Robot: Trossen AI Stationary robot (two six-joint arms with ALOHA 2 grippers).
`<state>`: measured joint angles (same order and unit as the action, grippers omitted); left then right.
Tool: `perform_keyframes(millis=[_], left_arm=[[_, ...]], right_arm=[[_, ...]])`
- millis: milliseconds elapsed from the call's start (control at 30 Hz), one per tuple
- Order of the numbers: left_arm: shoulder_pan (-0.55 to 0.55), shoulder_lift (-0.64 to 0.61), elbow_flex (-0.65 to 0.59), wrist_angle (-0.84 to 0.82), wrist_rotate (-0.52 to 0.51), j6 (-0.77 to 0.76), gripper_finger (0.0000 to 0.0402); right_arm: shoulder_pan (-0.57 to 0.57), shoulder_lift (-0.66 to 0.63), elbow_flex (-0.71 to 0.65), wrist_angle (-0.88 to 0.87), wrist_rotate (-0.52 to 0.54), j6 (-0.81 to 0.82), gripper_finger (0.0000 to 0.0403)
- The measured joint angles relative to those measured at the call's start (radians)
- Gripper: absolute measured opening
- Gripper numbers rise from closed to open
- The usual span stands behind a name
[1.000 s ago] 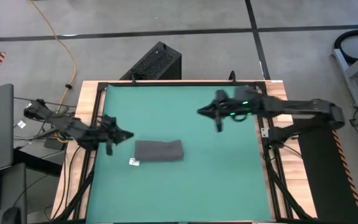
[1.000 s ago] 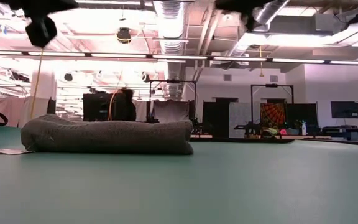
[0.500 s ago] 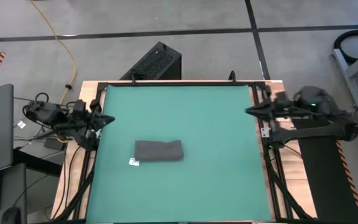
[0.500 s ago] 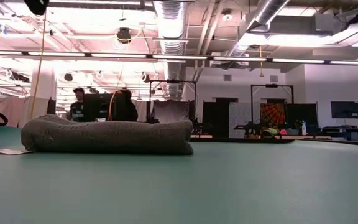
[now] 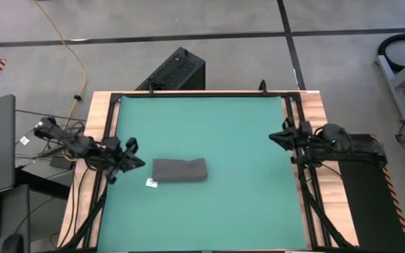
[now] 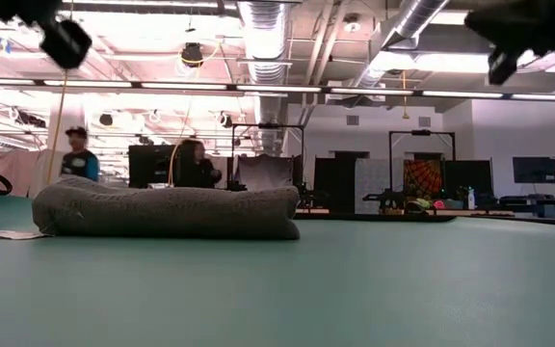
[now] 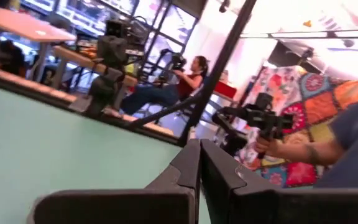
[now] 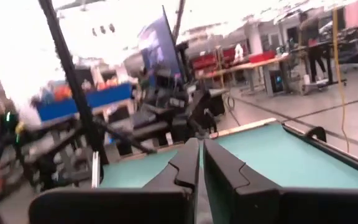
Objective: Roll towel
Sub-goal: Return to Home Position
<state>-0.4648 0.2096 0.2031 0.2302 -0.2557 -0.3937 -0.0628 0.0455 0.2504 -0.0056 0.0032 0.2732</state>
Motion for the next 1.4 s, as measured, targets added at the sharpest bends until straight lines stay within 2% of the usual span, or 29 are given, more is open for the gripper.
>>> perform_keyframes(millis=[67, 200, 267, 433, 633, 733, 933, 1100, 1400], left_arm=[[0.0, 0.001, -0.07, 0.064, -0.019, -0.002, 0.0], [0.0, -0.003, -0.19, 0.204, -0.02, -0.023, 0.0], [0.001, -0.003, -0.191, 0.144, -0.018, -0.074, 0.0], [0.002, -0.011, -0.192, 0.096, -0.002, -0.055, 0.0], [0.002, -0.013, -0.192, 0.079, -0.011, 0.053, 0.0], [0.002, -0.013, -0.192, 0.008, -0.011, 0.071, 0.0], [0.002, -0.013, -0.192, -0.128, -0.026, 0.058, 0.0], [0.002, -0.013, -0.192, -0.146, -0.051, 0.072, 0.0], [0.0, -0.033, -0.192, -0.147, 0.019, 0.07, 0.0]], right_arm=[[0.0, -0.044, -0.077, 0.061, 0.005, 0.019, 0.0048], [0.004, -0.037, -0.196, 0.2, 0.006, 0.034, 0.0048], [0.004, -0.037, -0.234, 0.282, 0.008, 0.037, 0.0048], [0.003, -0.042, -0.241, 0.194, 0.036, 0.035, 0.0048], [0.003, -0.043, -0.242, 0.051, 0.099, 0.05, 0.0048], [0.003, -0.042, -0.242, 0.048, 0.1, 0.044, 0.0048], [0.003, -0.04, -0.242, 0.041, 0.099, -0.064, 0.0048], [0.002, -0.04, -0.242, 0.038, 0.1, -0.122, 0.0048], [0.002, -0.04, -0.242, 0.035, 0.1, -0.125, 0.0048]])
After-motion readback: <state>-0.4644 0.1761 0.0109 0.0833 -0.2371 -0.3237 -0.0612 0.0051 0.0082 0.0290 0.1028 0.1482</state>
